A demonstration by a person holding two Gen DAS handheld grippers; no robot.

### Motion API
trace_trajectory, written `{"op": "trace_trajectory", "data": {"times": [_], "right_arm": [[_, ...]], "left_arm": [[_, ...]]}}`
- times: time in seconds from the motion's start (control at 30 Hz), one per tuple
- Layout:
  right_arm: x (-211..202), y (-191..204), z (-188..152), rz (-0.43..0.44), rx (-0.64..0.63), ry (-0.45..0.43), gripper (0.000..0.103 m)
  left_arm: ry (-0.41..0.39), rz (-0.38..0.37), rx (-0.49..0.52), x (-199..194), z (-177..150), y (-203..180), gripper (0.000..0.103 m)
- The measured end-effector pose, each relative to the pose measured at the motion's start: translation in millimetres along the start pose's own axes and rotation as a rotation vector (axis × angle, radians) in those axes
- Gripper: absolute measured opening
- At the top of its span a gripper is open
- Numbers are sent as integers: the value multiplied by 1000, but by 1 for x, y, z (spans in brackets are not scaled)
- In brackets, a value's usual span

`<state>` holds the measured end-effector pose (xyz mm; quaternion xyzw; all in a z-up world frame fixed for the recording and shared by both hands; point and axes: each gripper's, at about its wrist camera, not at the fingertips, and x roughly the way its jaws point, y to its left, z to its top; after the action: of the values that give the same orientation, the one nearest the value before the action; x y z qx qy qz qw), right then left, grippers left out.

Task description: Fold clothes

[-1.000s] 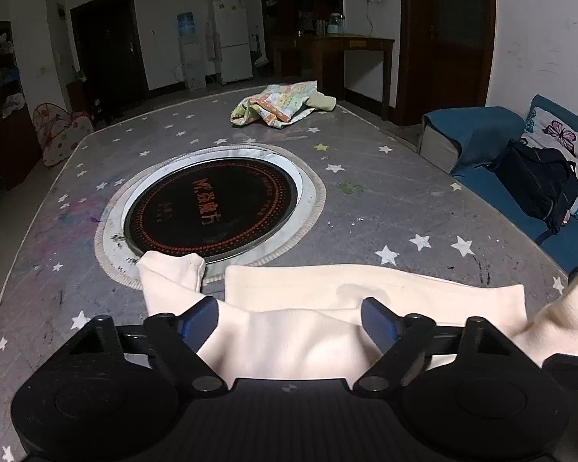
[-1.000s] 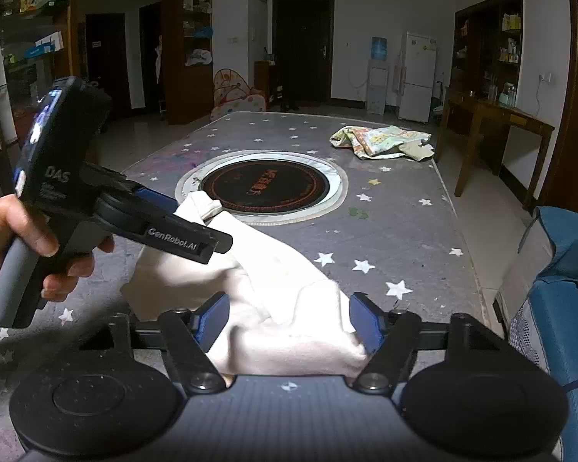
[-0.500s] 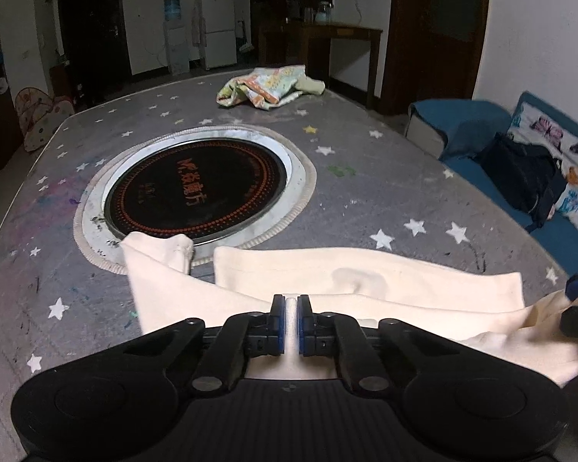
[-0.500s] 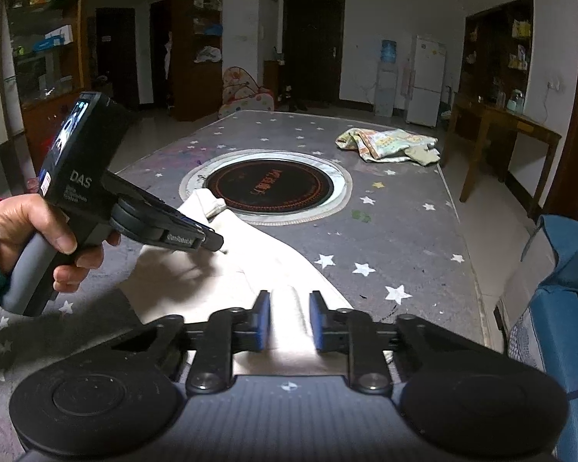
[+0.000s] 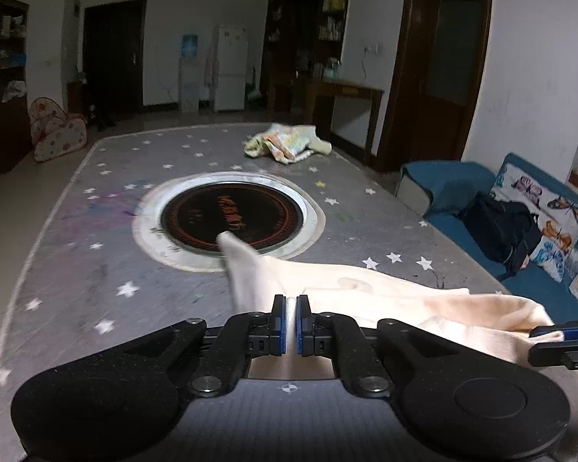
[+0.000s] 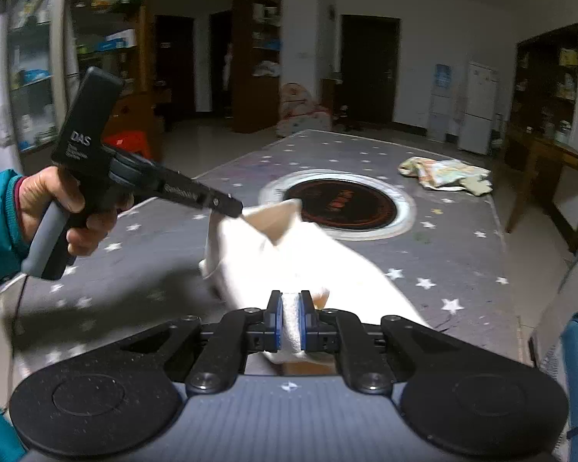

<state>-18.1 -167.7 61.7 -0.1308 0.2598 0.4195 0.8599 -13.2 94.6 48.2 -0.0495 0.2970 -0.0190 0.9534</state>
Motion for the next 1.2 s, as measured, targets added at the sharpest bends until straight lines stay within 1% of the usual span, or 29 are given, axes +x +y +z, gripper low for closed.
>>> {"op": "trace_trajectory", "data": {"times": [0.1,0.17,0.23,0.33,0.37,0.4,0.43,0.47,0.53,0.6,0.63,0.7,0.73,0.77,0.8,0.87,0.97,1.13,1.17,1.2], "right_arm": [[-10,16,-8,70,-19,21,7],[-13,25,-15,125,-24,56,7],[-16,34,-23,183,-30,90,7],[-20,44,-31,260,-30,132,9],[-21,45,-30,265,-30,130,13],[-23,46,-28,267,-31,127,22],[-24,46,-26,270,-32,123,27],[-25,44,-22,266,-24,115,33],[-18,38,-12,232,-28,103,34],[-4,32,-2,194,-33,99,44],[6,28,2,178,-28,101,44],[27,22,11,155,-20,108,44],[40,20,16,145,-19,111,45],[53,18,19,128,-20,115,46],[66,16,22,112,-16,122,47],[92,13,25,92,-10,136,47],[128,12,29,74,1,157,47],[173,15,26,25,-19,214,41],[179,14,25,22,-11,224,36],[184,14,23,20,-2,235,29]], "left_arm": [[-20,-1,-12,-35,-20,10,5],[-11,5,-23,-53,-36,18,5],[18,18,-33,-67,-55,26,5],[83,31,-39,-77,-79,36,5],[104,36,-39,-80,-86,39,5],[125,40,-39,-82,-92,41,5],[138,46,-45,-84,-96,45,6],[144,46,-53,-86,-98,48,7],[142,43,-62,-91,-97,53,9],[121,46,-51,-96,-92,55,11],[110,53,-43,-97,-90,55,14],[95,68,-36,-95,-83,58,24],[88,77,-37,-94,-80,59,35],[80,86,-38,-92,-77,61,43],[74,91,-38,-89,-74,62,45],[67,95,-35,-79,-67,65,48],[71,97,-32,-59,-57,67,48],[72,76,-25,-23,-39,69,48],[75,77,-25,-15,-36,69,48],[77,74,-23,-7,-32,69,48]]}}
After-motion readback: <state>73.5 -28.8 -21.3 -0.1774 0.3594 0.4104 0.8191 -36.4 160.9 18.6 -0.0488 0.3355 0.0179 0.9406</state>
